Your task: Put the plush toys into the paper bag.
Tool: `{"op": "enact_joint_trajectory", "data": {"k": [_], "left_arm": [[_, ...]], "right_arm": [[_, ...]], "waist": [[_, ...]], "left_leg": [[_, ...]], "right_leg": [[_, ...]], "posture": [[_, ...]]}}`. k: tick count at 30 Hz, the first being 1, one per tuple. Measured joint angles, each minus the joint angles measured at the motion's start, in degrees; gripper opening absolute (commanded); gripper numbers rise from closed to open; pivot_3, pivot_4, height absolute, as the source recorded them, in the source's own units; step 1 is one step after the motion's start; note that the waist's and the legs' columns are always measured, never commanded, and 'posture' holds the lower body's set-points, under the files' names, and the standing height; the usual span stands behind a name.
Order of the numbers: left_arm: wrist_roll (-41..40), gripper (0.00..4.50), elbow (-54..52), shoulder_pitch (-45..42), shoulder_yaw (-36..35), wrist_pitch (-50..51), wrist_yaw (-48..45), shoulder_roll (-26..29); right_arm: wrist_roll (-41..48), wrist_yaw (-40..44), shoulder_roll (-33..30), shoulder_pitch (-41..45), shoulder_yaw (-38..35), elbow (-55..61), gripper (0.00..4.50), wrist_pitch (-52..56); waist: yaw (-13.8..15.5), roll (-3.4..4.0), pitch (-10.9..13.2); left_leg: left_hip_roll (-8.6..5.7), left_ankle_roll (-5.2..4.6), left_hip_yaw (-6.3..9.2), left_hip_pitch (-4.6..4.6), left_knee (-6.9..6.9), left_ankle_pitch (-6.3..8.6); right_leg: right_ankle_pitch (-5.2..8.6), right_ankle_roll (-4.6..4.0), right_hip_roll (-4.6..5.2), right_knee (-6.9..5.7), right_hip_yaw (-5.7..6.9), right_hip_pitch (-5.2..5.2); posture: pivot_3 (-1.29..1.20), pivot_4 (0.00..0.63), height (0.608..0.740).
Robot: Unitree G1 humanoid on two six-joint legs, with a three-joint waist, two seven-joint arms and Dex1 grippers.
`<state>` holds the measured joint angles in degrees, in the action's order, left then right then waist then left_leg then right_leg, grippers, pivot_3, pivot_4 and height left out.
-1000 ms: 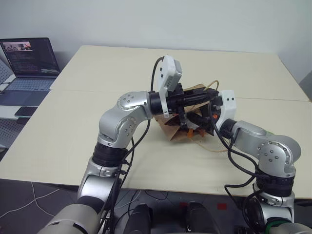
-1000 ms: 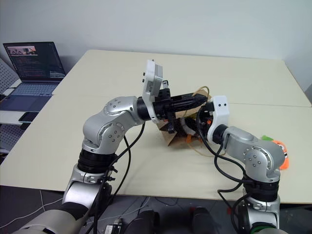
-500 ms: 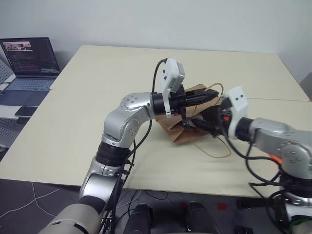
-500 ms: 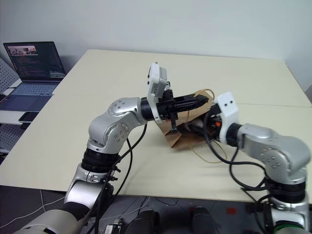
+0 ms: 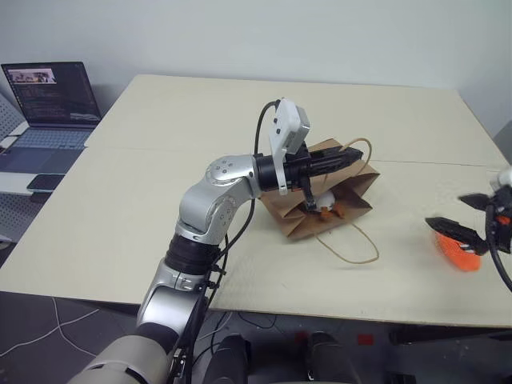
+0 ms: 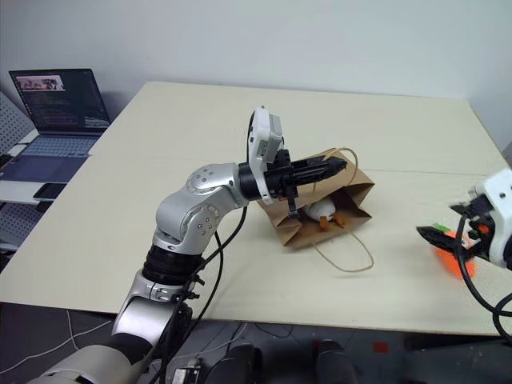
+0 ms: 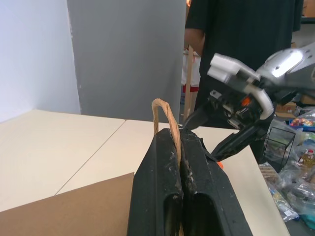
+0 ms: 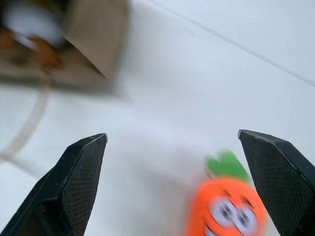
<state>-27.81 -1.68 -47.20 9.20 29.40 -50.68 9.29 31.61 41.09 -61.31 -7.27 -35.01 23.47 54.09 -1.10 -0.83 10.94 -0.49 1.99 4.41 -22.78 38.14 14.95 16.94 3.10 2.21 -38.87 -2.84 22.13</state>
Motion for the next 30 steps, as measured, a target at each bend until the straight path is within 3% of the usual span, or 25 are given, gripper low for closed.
{"op": "enact_joint_trajectory", "data": {"k": [5, 13, 16, 23, 27, 30], "left_arm": [[0.27, 0.00, 0.00, 0.15, 0.56, -0.71, -0.06, -0.44], [0.65, 0.00, 0.10, 0.15, 0.56, -1.25, -0.11, -0.27], [0.69, 0.00, 0.23, 0.05, 0.50, -1.32, -0.14, 0.11], [0.74, 0.00, 0.67, -0.44, 0.27, -1.56, -0.18, 0.94], [0.77, 0.00, 1.86, -0.73, 0.03, -2.08, -0.21, 1.56], [0.69, 0.00, 2.34, -0.83, -0.71, -2.19, -0.11, 1.68]], "right_arm": [[-5.23, 0.02, 1.48, -2.48, 0.22, -8.17, 4.47, -4.78], [-4.78, -0.08, 6.12, 1.71, 3.20, -15.76, 4.47, -1.99], [-3.80, -0.10, 6.77, 3.29, 3.76, -18.04, 3.89, -0.09], [-3.97, 0.02, 7.56, 3.60, 5.02, -20.02, 1.26, -0.44], [-4.63, -0.01, 7.56, 3.58, 5.33, -20.00, 0.01, -1.92], [-5.21, 0.07, 7.56, 3.27, 5.42, -19.14, 0.01, -2.85]], "waist": [[-0.36, 0.00, 0.00], [-0.47, 0.02, 0.00], [-0.42, 0.02, -0.01], [-0.40, 0.03, -0.02], [-0.41, 0.03, -0.02], [-0.43, 0.03, -0.02]], "left_leg": [[0.00, 0.00, -0.01, 0.04, 0.00, -0.01], [0.00, 0.00, 0.00, 0.05, -0.01, -0.02], [0.00, 0.00, 0.01, 0.05, -0.01, -0.02], [0.00, 0.00, 0.01, 0.05, -0.01, -0.02], [0.00, 0.00, 0.01, 0.06, -0.01, -0.02], [0.00, 0.01, 0.01, 0.05, -0.01, -0.02]], "right_leg": [[0.00, 0.00, -0.02, -0.02, -0.02, -0.02], [0.00, 0.00, -0.04, -0.02, -0.04, -0.03], [0.00, 0.00, -0.04, -0.02, -0.03, -0.03], [0.00, 0.00, -0.04, -0.02, -0.03, -0.03], [0.00, 0.00, -0.04, -0.02, -0.03, -0.04], [0.00, 0.00, -0.04, -0.02, -0.03, -0.03]], "posture": [[0.00, 0.150, 0.740], [0.00, 0.150, 0.740], [0.00, 0.150, 0.740], [0.00, 0.150, 0.740], [0.00, 0.150, 0.740], [0.00, 0.150, 0.740]]}}
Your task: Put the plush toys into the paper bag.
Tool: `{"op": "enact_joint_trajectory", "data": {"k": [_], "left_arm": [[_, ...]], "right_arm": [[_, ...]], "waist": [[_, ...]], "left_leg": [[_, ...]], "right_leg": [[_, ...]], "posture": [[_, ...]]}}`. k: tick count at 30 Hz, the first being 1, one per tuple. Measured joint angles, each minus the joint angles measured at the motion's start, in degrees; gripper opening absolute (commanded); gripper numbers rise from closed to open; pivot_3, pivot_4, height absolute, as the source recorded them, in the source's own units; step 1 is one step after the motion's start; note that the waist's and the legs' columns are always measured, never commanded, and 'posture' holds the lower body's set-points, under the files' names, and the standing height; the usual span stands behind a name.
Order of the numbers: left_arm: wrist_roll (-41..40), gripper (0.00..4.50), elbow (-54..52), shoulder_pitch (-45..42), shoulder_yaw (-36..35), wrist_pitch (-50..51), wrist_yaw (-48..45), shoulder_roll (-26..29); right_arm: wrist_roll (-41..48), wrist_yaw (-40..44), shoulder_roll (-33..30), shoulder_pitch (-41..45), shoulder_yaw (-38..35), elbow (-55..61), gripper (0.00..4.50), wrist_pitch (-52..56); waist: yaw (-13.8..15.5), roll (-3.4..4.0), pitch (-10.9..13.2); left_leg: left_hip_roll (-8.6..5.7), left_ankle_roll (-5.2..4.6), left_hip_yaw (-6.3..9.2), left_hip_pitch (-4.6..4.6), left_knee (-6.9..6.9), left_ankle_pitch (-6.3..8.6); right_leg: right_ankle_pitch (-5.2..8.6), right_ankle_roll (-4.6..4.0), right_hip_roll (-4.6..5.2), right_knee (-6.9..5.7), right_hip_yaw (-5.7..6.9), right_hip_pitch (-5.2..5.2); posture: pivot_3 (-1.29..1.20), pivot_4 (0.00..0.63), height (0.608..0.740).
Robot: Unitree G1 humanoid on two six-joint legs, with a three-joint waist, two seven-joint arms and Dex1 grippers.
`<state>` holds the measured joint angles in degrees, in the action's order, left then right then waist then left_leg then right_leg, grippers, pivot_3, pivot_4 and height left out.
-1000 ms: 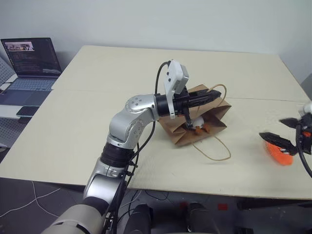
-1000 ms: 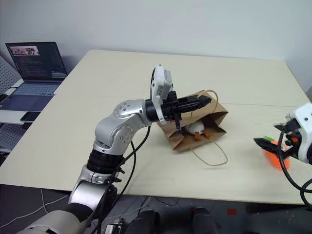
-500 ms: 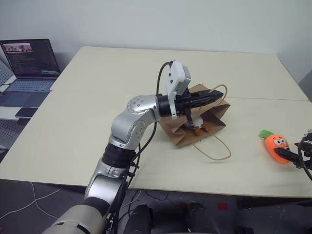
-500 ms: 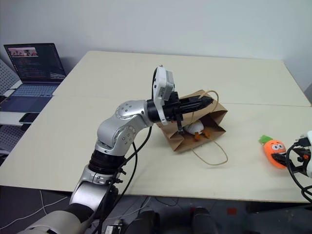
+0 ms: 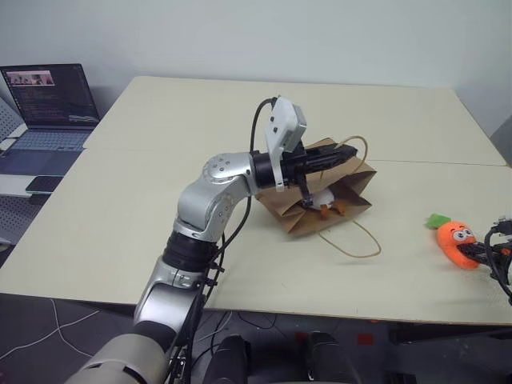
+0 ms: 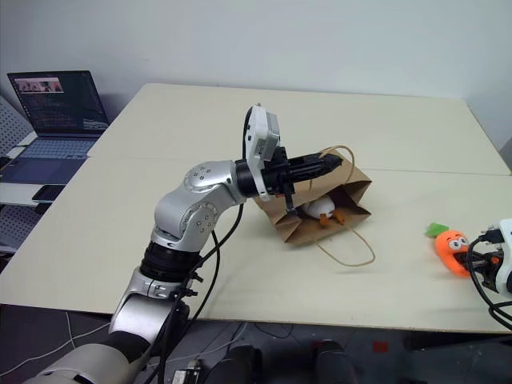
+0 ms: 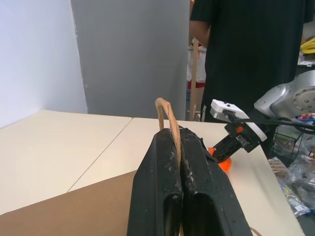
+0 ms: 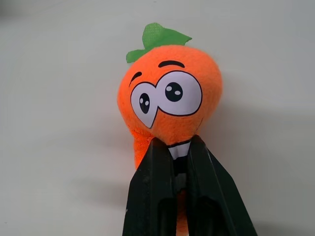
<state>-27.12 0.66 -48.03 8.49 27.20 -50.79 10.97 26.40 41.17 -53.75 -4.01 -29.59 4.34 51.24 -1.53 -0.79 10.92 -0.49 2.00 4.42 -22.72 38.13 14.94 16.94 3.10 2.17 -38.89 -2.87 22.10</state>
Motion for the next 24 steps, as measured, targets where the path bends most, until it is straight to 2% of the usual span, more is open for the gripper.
{"op": "enact_joint_trajectory", "data": {"k": [3, 6, 10, 15, 19, 24], "left_arm": [[-0.02, 0.00, 0.21, -0.11, -0.45, 0.00, 0.00, 0.08], [-0.03, 0.00, 0.30, -0.11, -0.63, 0.00, -0.04, 0.18], [-0.06, 0.00, 0.31, -0.11, -0.75, 0.00, -0.32, 0.28], [-0.06, 0.00, 0.40, -0.12, -1.06, 0.00, -0.94, 0.29], [-0.06, 0.00, 0.76, -0.31, -1.11, -0.01, -1.25, 0.17], [-0.04, 0.00, 1.10, -0.74, -1.02, -0.13, -1.52, 0.17]], "right_arm": [[0.36, 1.00, -0.33, -0.72, -0.34, 2.66, 0.01, 0.07], [4.32, 4.01, -1.92, -1.28, -2.12, 8.91, 0.01, 2.72], [14.84, 7.06, -4.80, 2.32, -5.98, 19.73, 0.01, 10.59], [25.75, 7.38, -8.34, 7.66, -7.39, 27.31, 0.01, 17.93], [31.48, 3.29, -7.90, 13.28, -4.52, 29.34, 0.01, 21.27], [32.70, -4.85, -3.54, 18.55, 2.82, 29.04, 0.01, 22.43]], "waist": [[0.00, 0.01, 0.00], [-0.13, 0.02, -0.01], [-0.12, 0.02, 0.00], [0.16, 0.00, 0.00], [0.18, -0.01, 0.01], [0.09, -0.02, 0.01]], "left_leg": [[0.00, 0.00, 0.01, 0.00, 0.00, 0.00], [0.00, 0.00, 0.00, 0.01, -0.01, 0.00], [0.01, 0.00, 0.04, 0.01, 0.01, 0.00], [0.01, 0.00, 0.13, -0.06, 0.02, 0.00], [0.01, 0.00, 0.13, -0.07, 0.03, 0.00], [0.02, 0.00, 0.12, -0.09, 0.02, 0.00]], "right_leg": [[0.00, 0.00, 0.00, 0.00, 0.01, 0.00], [0.00, 0.00, -0.01, -0.01, 0.01, 0.00], [0.00, 0.00, -0.02, -0.02, 0.04, -0.02], [0.00, 0.00, -0.01, 0.03, 0.15, -0.03], [0.00, 0.00, 0.00, 0.03, 0.15, -0.03], [0.00, 0.00, 0.00, 0.02, 0.14, 0.02]], "posture": [[0.00, 0.150, 0.740], [0.00, 0.150, 0.740], [0.00, 0.150, 0.740], [0.00, 0.150, 0.740], [0.00, 0.150, 0.740], [0.00, 0.150, 0.740]]}}
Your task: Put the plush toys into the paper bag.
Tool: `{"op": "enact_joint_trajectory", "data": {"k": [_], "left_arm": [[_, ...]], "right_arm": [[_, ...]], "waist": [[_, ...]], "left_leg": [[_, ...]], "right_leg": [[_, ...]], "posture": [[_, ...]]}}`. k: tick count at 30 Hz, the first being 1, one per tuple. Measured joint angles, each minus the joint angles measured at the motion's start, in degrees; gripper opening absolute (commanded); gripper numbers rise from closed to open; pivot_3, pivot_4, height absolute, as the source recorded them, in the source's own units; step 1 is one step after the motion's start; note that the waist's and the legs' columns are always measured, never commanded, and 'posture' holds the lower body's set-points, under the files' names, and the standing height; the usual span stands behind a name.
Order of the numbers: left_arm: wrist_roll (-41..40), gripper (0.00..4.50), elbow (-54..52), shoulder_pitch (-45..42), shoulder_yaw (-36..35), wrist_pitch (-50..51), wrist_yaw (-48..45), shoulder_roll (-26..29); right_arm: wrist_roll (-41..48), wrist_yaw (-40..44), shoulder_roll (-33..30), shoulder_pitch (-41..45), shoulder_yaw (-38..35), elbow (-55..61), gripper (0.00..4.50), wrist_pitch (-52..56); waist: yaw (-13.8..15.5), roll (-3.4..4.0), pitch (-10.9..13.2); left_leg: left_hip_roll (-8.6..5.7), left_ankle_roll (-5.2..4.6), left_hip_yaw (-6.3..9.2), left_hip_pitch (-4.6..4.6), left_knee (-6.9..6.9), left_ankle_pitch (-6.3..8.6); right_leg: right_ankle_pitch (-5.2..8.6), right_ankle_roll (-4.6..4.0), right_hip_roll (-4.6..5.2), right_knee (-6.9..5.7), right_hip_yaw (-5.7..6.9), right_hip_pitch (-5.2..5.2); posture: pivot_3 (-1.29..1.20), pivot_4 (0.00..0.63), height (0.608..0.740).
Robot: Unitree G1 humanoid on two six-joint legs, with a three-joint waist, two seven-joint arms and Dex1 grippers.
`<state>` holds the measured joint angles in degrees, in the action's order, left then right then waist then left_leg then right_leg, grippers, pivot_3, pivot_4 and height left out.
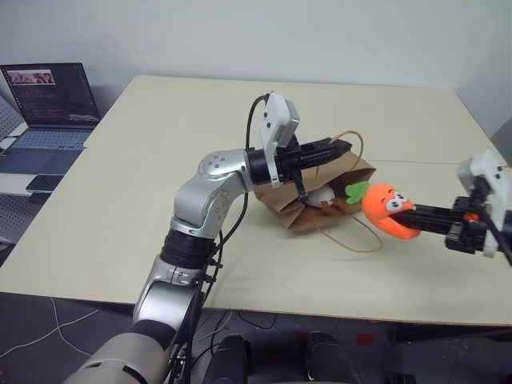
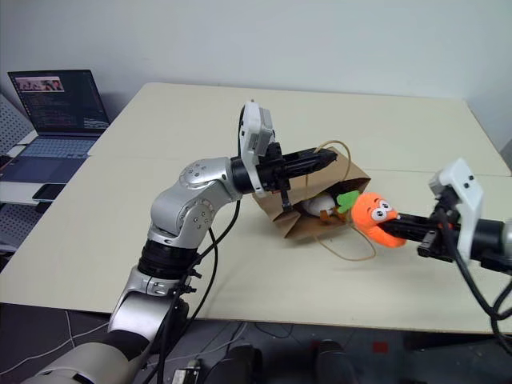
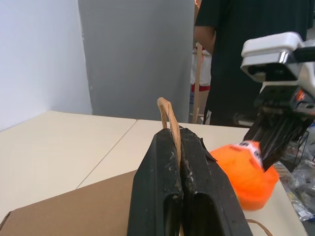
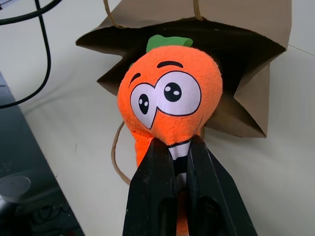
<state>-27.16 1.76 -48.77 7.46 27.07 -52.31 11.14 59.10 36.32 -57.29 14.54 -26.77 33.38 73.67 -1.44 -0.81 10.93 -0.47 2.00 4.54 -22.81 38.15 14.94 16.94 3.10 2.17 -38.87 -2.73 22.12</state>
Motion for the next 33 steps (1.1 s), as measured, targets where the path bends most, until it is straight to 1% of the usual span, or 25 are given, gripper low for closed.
{"op": "enact_joint_trajectory", "data": {"k": [3, 9, 13, 20, 23, 29, 30, 31, 33], "left_arm": [[-0.02, 0.00, -0.04, -0.39, 0.00, 0.00, -0.16, -0.05], [-0.71, 0.00, -0.76, -0.61, -0.13, 0.39, -1.14, 0.45], [-1.33, 0.00, -1.78, -0.71, -0.14, 1.24, -1.75, 0.81], [-2.43, 0.00, -3.99, -0.38, 0.16, 2.87, -2.27, 0.70], [-2.91, 0.00, -4.38, 0.17, 0.69, 3.65, -2.27, 0.50], [-2.95, 0.00, -4.44, 0.68, 1.03, 3.81, -2.09, 0.44], [-2.95, 0.00, -4.44, 0.69, 1.03, 3.82, -2.06, 0.45], [-2.94, 0.00, -4.43, 0.68, 1.03, 3.83, -2.05, 0.51], [-2.91, 0.00, -4.41, 0.68, 1.03, 3.83, -1.96, 0.69]], "right_arm": [[-0.83, -4.77, 3.07, 3.50, 4.79, -1.28, 0.01, 0.34], [-5.09, -12.97, 9.63, 9.11, 11.31, -5.76, 0.01, 0.58], [-7.88, -17.65, 14.83, 11.43, 14.18, -8.01, 0.01, 0.72], [-12.65, -24.13, 23.26, 14.45, 16.98, -9.26, 0.01, 0.19], [-16.07, -27.16, 27.13, 15.45, 17.71, -10.75, 0.85, -1.76], [-20.55, -30.30, 33.55, 15.58, 20.25, -11.02, 2.90, -4.49], [-21.16, -30.57, 34.10, 15.70, 20.38, -11.02, 3.32, -4.69], [-21.76, -30.74, 34.48, 15.92, 20.38, -11.02, 3.59, -4.85], [-22.11, -31.07, 34.85, 16.47, 20.19, -11.01, 4.31, -5.04]], "waist": [[-0.05, 0.00, 0.00], [-0.11, 0.00, 0.00], [-0.11, 0.00, 0.00], [-0.16, 0.01, 0.00], [-0.20, 0.02, -0.01], [-0.26, 0.02, -0.01], [-0.26, 0.02, -0.01], [-0.27, 0.02, -0.01], [-0.28, 0.02, -0.01]], "left_leg": [[0.01, 0.00, 0.01, -0.01, 0.00, 0.00], [0.03, 0.00, 0.01, -0.03, -0.01, 0.00], [0.03, 0.00, 0.03, -0.04, -0.04, 0.00], [0.04, 0.00, 0.04, -0.06, -0.05, 0.00], [0.03, 0.00, 0.04, -0.05, -0.05, 0.00], [0.03, 0.00, 0.05, -0.05, -0.07, 0.00], [0.03, 0.00, 0.06, -0.05, -0.07, 0.00], [0.03, 0.00, 0.06, -0.05, -0.07, 0.00], [0.02, 0.00, 0.06, -0.05, -0.07, 0.00]], "right_leg": [[0.00, 0.00, 0.00, -0.01, 0.00, 0.03], [0.00, 0.00, 0.01, -0.02, -0.01, 0.08], [0.00, 0.00, 0.01, -0.04, 0.01, 0.11], [0.00, -0.01, 0.02, -0.05, 0.00, 0.13], [0.00, 0.00, 0.02, -0.06, -0.02, 0.13], [0.00, -0.01, 0.01, -0.09, 0.02, 0.17], [0.00, -0.01, 0.01, -0.09, 0.01, 0.17], [0.00, -0.01, 0.02, -0.08, 0.00, 0.17], [0.00, -0.01, 0.02, -0.08, -0.01, 0.17]], "posture": [[0.00, 0.150, 0.740], [0.00, 0.150, 0.740], [0.00, 0.150, 0.740], [0.00, 0.150, 0.740], [0.00, 0.150, 0.740], [0.00, 0.150, 0.740], [0.00, 0.150, 0.740], [0.00, 0.150, 0.740], [0.00, 0.150, 0.740]]}}
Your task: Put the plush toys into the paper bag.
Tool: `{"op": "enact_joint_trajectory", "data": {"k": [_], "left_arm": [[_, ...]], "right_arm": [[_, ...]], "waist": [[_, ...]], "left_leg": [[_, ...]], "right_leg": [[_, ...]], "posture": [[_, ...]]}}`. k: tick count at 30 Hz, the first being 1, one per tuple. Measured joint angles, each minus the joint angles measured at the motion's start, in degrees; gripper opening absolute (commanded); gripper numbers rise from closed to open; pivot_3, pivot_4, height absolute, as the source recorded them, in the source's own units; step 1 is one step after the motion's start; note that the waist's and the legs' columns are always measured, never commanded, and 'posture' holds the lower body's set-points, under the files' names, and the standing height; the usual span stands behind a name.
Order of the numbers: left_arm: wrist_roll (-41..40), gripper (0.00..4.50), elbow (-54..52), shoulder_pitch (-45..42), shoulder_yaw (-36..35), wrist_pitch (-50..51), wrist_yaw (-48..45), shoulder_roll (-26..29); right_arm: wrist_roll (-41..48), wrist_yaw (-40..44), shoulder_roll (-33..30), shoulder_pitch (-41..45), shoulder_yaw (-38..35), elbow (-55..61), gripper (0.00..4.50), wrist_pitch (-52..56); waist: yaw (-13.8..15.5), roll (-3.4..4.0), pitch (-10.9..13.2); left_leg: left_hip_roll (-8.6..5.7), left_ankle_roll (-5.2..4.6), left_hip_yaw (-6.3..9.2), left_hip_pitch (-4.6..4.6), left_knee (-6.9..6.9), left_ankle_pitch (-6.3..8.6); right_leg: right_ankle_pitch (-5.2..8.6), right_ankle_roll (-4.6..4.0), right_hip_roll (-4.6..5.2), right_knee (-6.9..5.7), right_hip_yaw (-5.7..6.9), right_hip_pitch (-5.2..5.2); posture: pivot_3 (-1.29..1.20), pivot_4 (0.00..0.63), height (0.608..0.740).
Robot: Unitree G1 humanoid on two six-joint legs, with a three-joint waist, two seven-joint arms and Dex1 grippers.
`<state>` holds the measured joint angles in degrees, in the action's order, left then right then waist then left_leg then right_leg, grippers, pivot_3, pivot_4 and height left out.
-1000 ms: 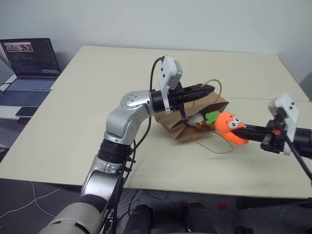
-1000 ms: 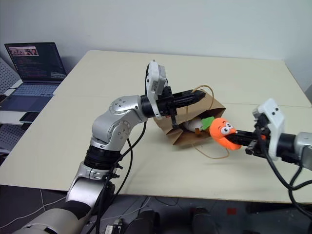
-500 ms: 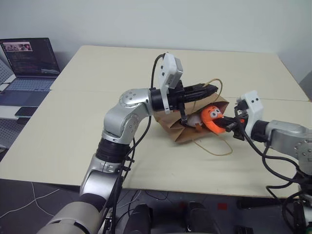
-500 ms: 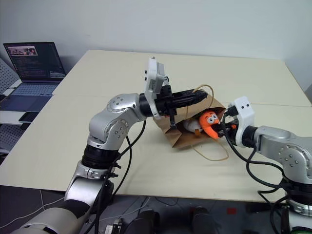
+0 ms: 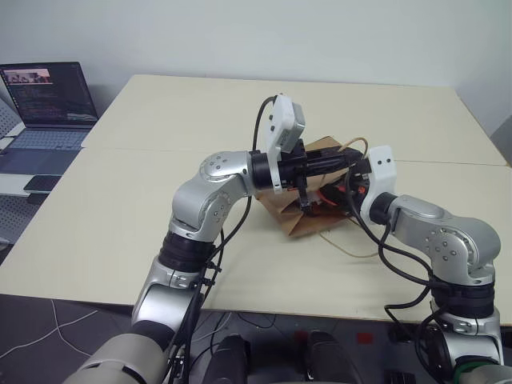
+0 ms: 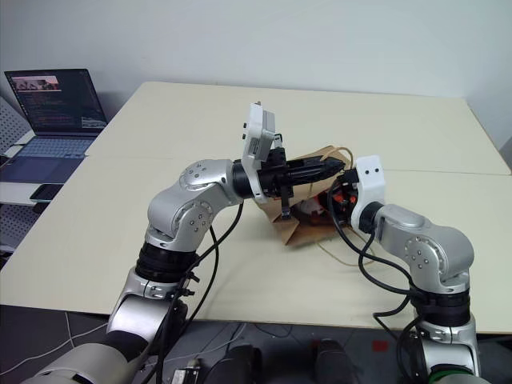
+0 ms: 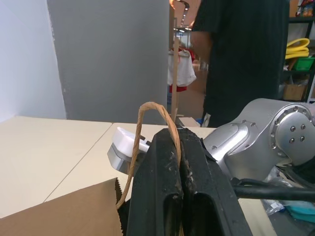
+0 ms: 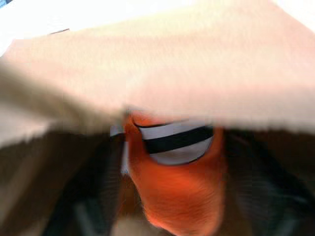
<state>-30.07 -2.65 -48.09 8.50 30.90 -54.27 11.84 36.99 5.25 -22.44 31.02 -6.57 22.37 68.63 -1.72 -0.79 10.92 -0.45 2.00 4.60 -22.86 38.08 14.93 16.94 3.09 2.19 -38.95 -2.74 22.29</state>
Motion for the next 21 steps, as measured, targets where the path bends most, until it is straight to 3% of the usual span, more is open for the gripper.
{"op": "enact_joint_trajectory", "data": {"k": [6, 13, 17, 21], "left_arm": [[0.80, 0.00, 0.83, -0.09, 0.00, -0.29, 1.08, 0.10], [2.17, 0.00, 2.82, -1.10, -0.02, -1.47, 1.72, -0.12], [2.57, 0.00, 3.59, -1.26, -0.02, -1.89, 2.23, -0.26], [3.28, 0.00, 4.76, -1.82, -0.16, -3.04, 2.48, -0.25]], "right_arm": [[1.73, 2.25, -2.53, 1.57, -2.20, 1.80, 4.46, 3.27], [8.72, 9.73, -12.25, 1.60, -8.27, 5.32, 4.46, 10.37], [14.62, 14.91, -19.29, 0.99, -14.91, 6.77, 4.46, 14.83], [20.03, 19.46, -24.42, -6.06, -25.47, 6.51, 4.46, 20.22]], "waist": [[0.01, 0.00, 0.00], [0.06, 0.00, 0.00], [0.12, 0.00, 0.00], [0.37, 0.00, 0.00]], "left_leg": [[0.00, 0.00, 0.00, -0.01, -0.01, 0.00], [-0.02, -0.01, -0.02, -0.03, -0.01, 0.01], [-0.02, -0.02, -0.01, -0.04, -0.02, 0.01], [-0.02, -0.02, 0.00, -0.06, -0.02, 0.01]], "right_leg": [[0.00, 0.00, 0.00, 0.00, 0.04, 0.00], [0.00, 0.00, 0.00, 0.04, 0.05, -0.03], [0.00, 0.00, 0.00, 0.06, 0.05, -0.03], [0.00, 0.00, 0.00, 0.08, 0.05, -0.06]], "posture": [[0.00, 0.150, 0.740], [0.00, 0.150, 0.740], [0.00, 0.150, 0.740], [0.00, 0.150, 0.740]]}}
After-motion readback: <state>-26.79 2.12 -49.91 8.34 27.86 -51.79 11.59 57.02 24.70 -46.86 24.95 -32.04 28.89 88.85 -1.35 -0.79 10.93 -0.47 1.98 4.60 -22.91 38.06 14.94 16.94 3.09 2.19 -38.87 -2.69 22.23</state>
